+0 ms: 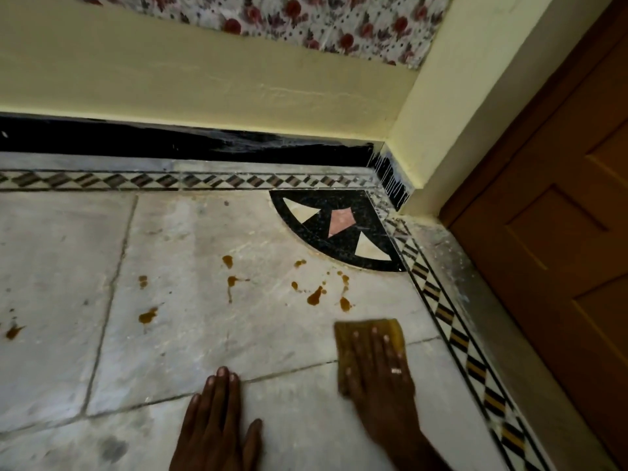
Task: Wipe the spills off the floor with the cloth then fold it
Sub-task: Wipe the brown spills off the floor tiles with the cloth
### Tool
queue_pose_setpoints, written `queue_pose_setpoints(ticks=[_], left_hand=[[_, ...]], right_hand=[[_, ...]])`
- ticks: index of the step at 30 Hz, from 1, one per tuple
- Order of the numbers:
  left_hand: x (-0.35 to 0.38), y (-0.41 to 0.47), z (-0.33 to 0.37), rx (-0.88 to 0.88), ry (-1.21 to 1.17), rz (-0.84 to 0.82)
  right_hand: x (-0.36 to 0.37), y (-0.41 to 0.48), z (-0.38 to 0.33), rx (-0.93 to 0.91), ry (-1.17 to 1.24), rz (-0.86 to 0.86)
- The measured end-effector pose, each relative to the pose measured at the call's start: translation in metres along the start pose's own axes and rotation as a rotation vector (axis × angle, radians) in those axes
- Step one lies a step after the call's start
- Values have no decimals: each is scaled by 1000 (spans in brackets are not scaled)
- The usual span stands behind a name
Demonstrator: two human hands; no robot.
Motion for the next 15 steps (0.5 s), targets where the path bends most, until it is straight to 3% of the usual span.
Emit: queue_pose_setpoints(ticks=[2, 7, 11, 13, 15], left_hand=[[5, 12, 6, 17, 42, -17], [13, 44, 18, 43, 107, -122], [10, 46, 22, 38, 106, -130], [11, 46, 22, 33, 112, -137], [11, 45, 22, 31, 113, -139]], right_hand=[[-4, 30, -19, 102, 27, -69], [-9, -28, -16, -196, -14, -77], [11, 10, 48, 76, -63, -142], [16, 60, 34, 173, -28, -173], [9, 79, -8, 132, -29, -183]])
Point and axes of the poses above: each hand's wrist, its own y-axis towards the middle knuckle, its own x-axis out of the palm, z = x × y, the point moved 3 cm from there along y, towards the middle knuckle, and after that the axes turned 3 degrees about -z, right-handed, at the moved point
